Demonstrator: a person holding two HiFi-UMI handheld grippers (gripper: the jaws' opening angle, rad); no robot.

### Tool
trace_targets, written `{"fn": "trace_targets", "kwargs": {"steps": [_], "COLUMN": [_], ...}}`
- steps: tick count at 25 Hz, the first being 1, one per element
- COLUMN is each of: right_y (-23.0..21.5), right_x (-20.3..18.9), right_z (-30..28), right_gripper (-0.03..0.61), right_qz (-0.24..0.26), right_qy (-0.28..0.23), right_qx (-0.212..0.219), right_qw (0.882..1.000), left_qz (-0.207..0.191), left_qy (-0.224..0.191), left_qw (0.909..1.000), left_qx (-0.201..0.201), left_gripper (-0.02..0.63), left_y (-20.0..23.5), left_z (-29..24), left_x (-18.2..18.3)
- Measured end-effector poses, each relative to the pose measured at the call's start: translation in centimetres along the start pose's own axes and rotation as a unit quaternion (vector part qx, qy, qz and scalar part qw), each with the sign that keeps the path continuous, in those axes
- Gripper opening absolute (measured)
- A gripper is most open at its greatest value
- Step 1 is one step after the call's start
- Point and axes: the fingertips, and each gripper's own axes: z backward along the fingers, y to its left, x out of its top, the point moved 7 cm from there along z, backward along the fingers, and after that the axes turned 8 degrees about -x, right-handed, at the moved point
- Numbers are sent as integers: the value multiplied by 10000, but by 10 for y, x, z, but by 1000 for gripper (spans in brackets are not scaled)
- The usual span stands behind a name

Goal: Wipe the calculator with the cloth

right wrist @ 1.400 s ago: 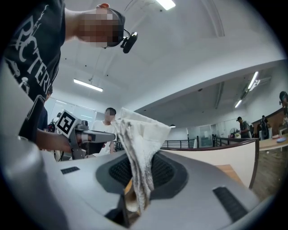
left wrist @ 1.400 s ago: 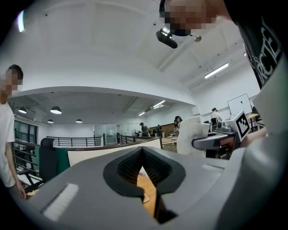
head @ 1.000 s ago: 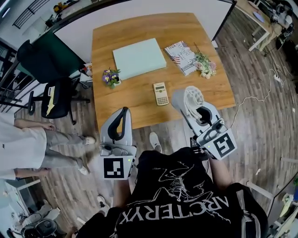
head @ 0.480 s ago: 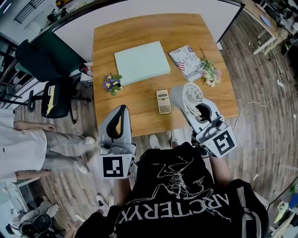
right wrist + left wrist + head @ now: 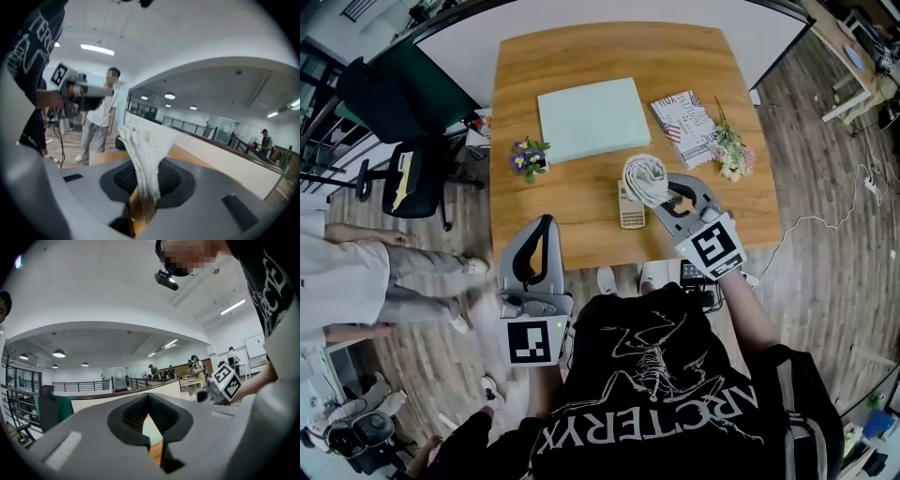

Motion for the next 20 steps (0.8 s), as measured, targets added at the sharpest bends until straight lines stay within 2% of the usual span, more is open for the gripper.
{"fn": "trace_targets", "kwargs": {"steps": [2, 5, 8, 11, 15, 20], "right_y": [2, 8, 17, 28, 38, 48], "right_x": [-27, -71, -118, -162, -194, -204], "right_z": [-33, -79, -119, -153, -180, -198], "right_gripper": [89, 89, 89, 89, 89, 89], "right_qz": [409, 974, 1498, 2072, 2581, 2912], "right_qy": [539, 1355, 2115, 2738, 3173, 3400], "right_qx": [291, 639, 1032, 1376, 1544, 1601], "right_qw": [9973, 9839, 9603, 9291, 8994, 8797], "left_qz": [21, -43, -164, -122, -142, -96], "left_qy": [59, 63, -9, 39, 145, 51], "left_qw": [9999, 9994, 9983, 9971, 9959, 9966], "left_qx": [119, 338, 555, 744, 876, 811], "left_gripper": [9, 9, 9, 9, 9, 9], "left_y": [2, 7, 14, 16, 17, 15], "left_z": [8, 22, 36, 48, 55, 54], "left_x": [-2, -4, -2, -3, -5, -2]}}
